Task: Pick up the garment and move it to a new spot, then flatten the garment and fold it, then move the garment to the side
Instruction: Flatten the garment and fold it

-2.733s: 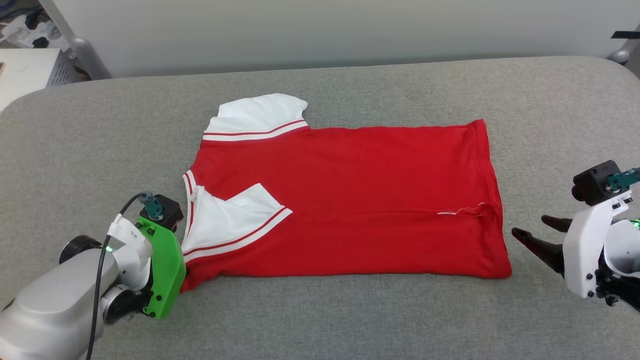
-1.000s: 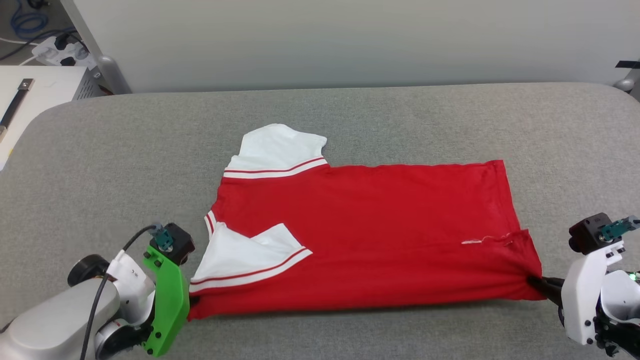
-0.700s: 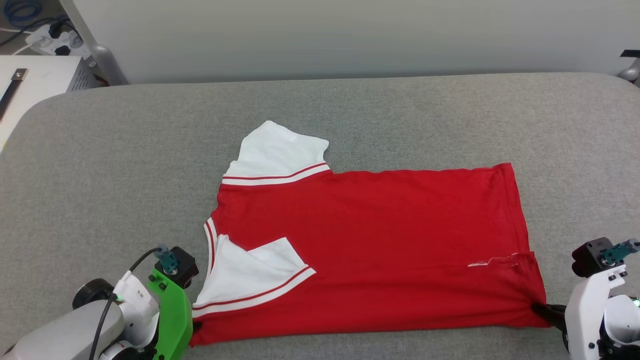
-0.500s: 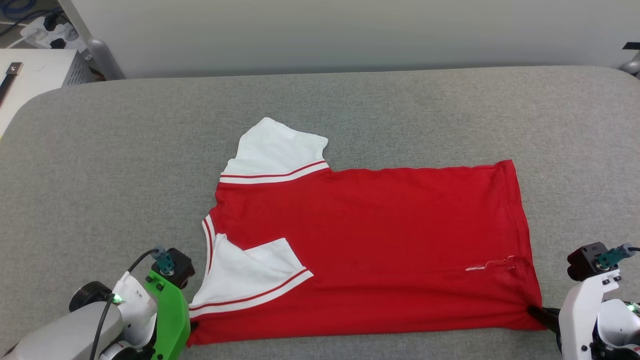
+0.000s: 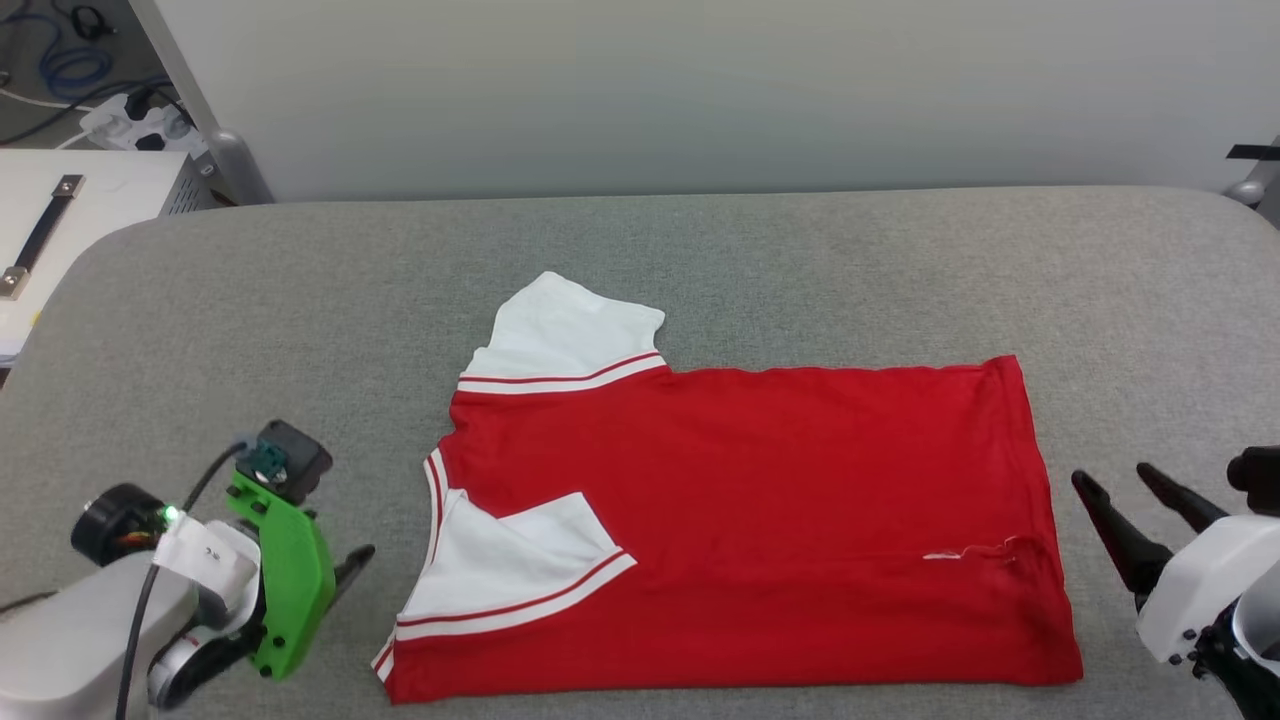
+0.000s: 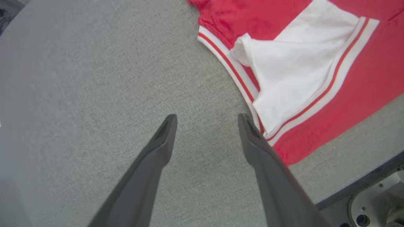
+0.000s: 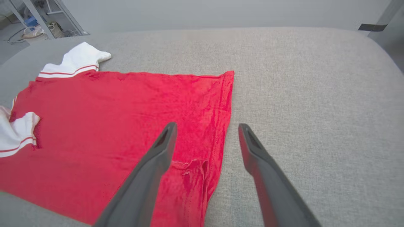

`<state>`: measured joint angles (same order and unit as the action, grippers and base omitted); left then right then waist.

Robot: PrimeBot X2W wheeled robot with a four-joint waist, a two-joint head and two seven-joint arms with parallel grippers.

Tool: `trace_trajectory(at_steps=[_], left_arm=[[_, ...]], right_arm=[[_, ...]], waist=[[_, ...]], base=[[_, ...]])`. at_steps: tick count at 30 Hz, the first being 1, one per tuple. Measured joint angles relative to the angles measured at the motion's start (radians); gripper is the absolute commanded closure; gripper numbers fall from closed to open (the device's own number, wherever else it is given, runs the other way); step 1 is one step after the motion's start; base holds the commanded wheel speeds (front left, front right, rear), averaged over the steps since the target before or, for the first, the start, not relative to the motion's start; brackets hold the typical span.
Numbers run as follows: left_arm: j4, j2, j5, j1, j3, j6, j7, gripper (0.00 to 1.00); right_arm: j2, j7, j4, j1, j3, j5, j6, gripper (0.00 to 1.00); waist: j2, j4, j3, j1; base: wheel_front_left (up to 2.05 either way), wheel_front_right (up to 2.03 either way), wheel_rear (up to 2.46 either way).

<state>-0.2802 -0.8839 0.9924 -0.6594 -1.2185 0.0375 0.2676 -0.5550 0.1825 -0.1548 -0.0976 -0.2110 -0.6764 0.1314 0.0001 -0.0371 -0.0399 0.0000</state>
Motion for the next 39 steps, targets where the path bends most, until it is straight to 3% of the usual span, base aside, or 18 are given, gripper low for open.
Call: trace_trajectory(at_steps=[6,12,19,25,31,39], left_arm=[[-0.016,0.012,-0.029,-0.062,0.058,-0.040,-0.093,0.00],[-0.090,0.067,-0.018,-0.165,0.105,-0.016,-0.107,0.00],[-0.196,0.127,0.042,-0.355,0.140,0.054,0.051,0.00],[-0.270,0.165,0.101,-0.503,0.143,0.073,0.252,0.00],[-0.354,0.200,0.109,-0.590,0.145,0.073,0.345,0.00],[-0.436,0.223,0.098,-0.644,0.123,0.074,0.383,0.00]], right_arm=[[0.113,-0.137,0.072,0.001,0.114,0.167,0.000,0.00],[0.196,-0.192,0.156,0.002,0.151,0.271,0.000,0.00],[0.235,-0.205,0.247,-0.019,0.122,0.332,0.000,0.00],[0.242,-0.217,0.275,-0.070,0.081,0.352,0.000,0.00],[0.250,-0.231,0.285,-0.109,0.055,0.358,0.000,0.00],[0.250,-0.249,0.284,-0.145,0.041,0.359,0.000,0.00]], waist=[[0.0000,0.022,-0.007,0.0000],[0.0000,0.048,-0.058,0.0000],[0.0000,0.085,-0.156,0.0001],[0.0000,0.121,-0.253,0.0001],[0.0000,0.164,-0.341,0.0002],[0.0000,0.218,-0.442,0.0002]], base=[[0.00,0.00,0.00],[0.00,0.00,0.00],[0.00,0.00,0.00],[0.00,0.00,0.00],[0.00,0.00,0.00],[0.00,0.00,0.00]])
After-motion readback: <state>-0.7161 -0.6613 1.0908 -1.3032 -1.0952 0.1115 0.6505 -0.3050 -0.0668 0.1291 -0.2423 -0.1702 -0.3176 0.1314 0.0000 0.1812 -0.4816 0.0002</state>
